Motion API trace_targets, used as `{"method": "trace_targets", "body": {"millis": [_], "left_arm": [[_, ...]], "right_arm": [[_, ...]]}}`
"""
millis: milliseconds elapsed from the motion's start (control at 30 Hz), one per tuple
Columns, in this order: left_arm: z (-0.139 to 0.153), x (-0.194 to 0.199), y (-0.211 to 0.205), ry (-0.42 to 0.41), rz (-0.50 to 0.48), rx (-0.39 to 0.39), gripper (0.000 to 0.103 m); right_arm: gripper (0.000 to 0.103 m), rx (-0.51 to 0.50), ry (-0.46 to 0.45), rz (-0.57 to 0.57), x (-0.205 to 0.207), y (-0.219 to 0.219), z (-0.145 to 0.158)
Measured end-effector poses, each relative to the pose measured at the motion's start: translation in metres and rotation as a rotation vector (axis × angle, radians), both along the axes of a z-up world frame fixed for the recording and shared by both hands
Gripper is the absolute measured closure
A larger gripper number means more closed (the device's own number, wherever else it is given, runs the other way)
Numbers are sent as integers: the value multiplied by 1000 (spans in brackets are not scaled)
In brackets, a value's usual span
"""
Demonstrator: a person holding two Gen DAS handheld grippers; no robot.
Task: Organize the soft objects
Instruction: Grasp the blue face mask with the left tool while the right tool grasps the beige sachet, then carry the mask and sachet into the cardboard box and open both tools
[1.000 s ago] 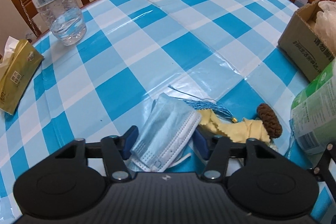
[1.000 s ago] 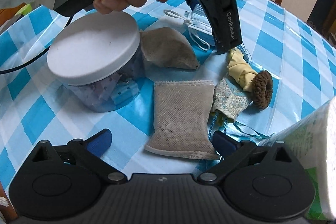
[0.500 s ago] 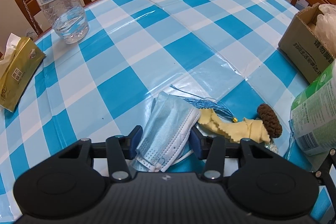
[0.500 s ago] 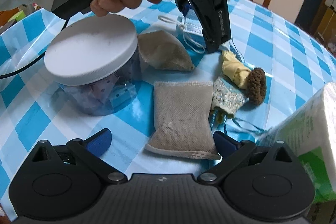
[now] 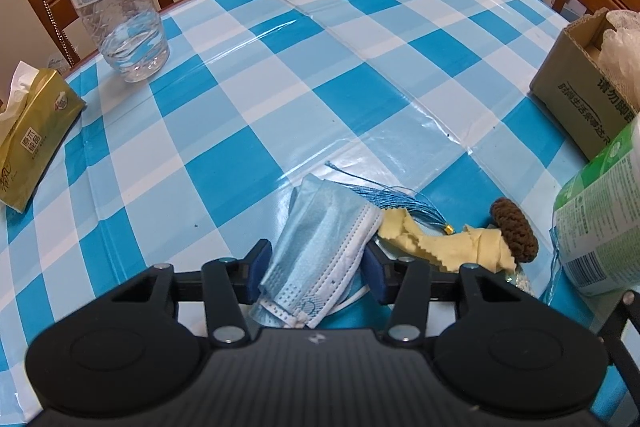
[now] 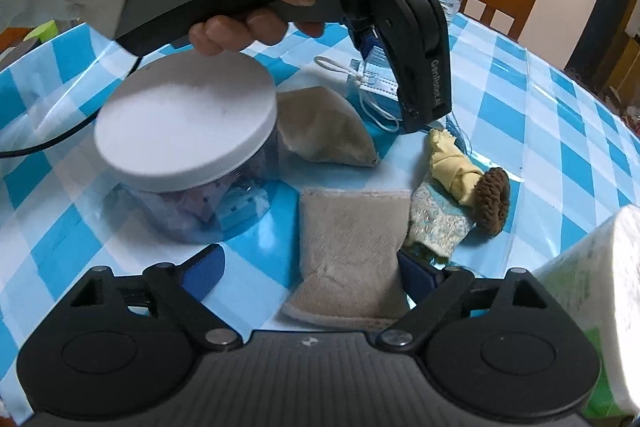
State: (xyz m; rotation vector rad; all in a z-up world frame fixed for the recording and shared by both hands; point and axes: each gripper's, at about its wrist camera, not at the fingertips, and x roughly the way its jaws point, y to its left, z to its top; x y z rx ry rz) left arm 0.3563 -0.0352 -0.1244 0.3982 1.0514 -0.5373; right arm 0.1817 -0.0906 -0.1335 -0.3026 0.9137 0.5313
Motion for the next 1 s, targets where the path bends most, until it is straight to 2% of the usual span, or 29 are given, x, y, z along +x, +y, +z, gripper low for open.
{"method": "trace_targets", "body": {"millis": [167, 267, 467, 500, 567, 600, 667, 733, 767, 800, 1000], "left_arm": [[0, 0, 0, 1, 2, -2, 53], [0, 0, 0, -1, 1, 0, 50], [-1, 2, 0, -8, 1, 2, 48], [-1, 2, 0, -10, 2, 3, 48], [-1, 1, 0, -11, 2, 2, 50], [-1, 1, 1, -9, 1, 0, 54], [-1, 2, 2, -5, 3, -7, 57], [0, 1, 2, -4, 4, -13, 65], [0, 1, 1, -5, 3, -14, 73], [0, 1, 1, -4, 0, -18, 75], [5, -3, 2, -10, 2, -19, 79]], "right_arm": [[16, 26, 15, -2, 11, -3, -3], [17, 35, 15, 17, 8, -4, -3], [17, 37, 10, -14, 11, -6, -6], [19, 35, 10, -17, 11, -6, -6], [29, 40, 2, -30, 11, -8, -5], [33, 41, 1, -36, 12, -10, -4], [47, 41, -2, -54, 12, -14, -2], [51, 45, 2, -65, 13, -17, -1], [53, 49, 7, -70, 14, -18, -1], [54, 49, 8, -72, 14, -18, -1], [65, 32, -2, -62, 10, -16, 4]]}}
